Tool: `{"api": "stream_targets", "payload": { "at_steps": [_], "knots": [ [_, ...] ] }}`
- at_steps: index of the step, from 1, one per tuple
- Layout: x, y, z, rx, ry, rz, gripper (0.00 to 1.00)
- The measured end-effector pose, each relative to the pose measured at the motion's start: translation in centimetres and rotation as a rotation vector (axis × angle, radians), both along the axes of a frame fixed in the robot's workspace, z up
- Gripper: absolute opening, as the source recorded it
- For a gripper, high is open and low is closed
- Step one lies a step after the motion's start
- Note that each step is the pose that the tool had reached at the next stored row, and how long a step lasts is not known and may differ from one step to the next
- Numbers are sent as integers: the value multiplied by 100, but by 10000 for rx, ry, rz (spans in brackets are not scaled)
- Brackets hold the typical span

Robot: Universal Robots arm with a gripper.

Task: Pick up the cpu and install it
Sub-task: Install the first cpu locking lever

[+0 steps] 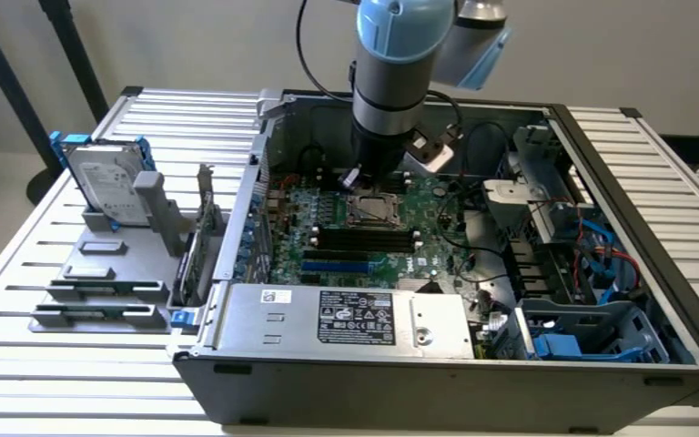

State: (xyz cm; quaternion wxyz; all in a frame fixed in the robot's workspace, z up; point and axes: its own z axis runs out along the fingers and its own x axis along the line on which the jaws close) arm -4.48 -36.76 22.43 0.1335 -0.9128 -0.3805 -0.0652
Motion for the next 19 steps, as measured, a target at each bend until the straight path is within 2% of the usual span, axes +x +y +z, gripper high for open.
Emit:
{"api": "stream_targets", "payload": {
  "at_steps": [10, 19],
  "knots": [
    [-90, -194, 132, 55, 73, -13, 11],
    [-146, -362, 250, 88, 170, -33, 11]
  ]
}}
